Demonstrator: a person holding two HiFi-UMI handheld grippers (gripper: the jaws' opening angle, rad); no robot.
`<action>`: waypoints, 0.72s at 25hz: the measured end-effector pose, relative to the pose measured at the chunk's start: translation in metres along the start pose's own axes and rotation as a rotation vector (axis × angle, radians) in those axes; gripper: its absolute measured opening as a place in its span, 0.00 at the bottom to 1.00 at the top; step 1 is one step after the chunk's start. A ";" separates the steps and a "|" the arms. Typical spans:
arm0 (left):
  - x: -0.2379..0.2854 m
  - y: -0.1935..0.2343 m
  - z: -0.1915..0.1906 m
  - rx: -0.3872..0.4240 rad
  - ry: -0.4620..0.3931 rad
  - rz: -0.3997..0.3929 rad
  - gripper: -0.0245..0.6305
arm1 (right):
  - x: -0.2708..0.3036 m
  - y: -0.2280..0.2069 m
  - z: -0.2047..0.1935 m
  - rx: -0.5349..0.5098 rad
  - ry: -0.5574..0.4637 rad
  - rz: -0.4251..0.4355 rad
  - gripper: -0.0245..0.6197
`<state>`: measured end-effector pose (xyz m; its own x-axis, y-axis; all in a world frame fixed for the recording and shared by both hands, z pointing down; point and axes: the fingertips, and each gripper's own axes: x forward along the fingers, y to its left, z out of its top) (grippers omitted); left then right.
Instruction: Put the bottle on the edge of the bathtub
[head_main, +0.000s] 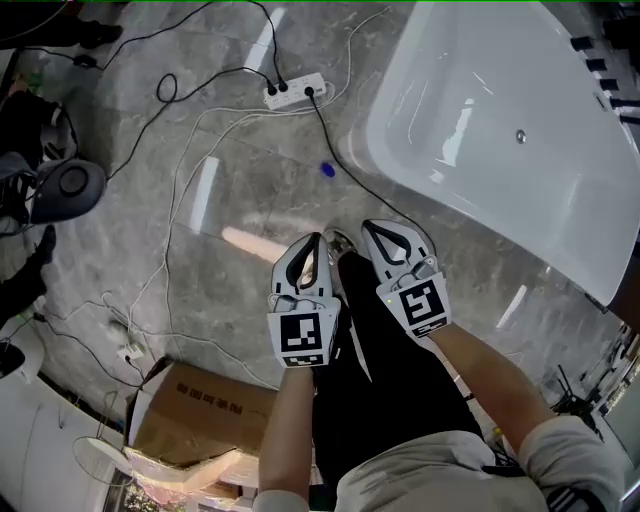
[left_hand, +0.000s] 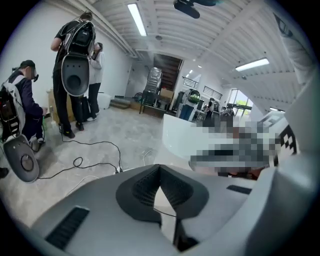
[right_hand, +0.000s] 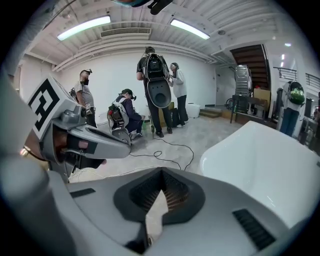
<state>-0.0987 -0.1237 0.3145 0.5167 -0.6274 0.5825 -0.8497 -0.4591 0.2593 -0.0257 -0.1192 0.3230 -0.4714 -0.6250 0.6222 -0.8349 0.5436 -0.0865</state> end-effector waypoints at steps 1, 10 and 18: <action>-0.006 -0.002 0.003 0.006 -0.002 -0.016 0.05 | -0.006 0.002 0.005 0.000 -0.010 -0.012 0.05; -0.096 -0.027 0.036 0.017 -0.036 -0.054 0.05 | -0.091 0.043 0.049 0.011 -0.071 -0.094 0.05; -0.167 -0.086 0.077 0.057 -0.057 -0.091 0.05 | -0.194 0.064 0.096 0.044 -0.151 -0.143 0.05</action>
<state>-0.1043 -0.0278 0.1357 0.5979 -0.6157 0.5133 -0.7925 -0.5499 0.2635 -0.0150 -0.0166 0.1220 -0.3813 -0.7731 0.5069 -0.9065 0.4201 -0.0413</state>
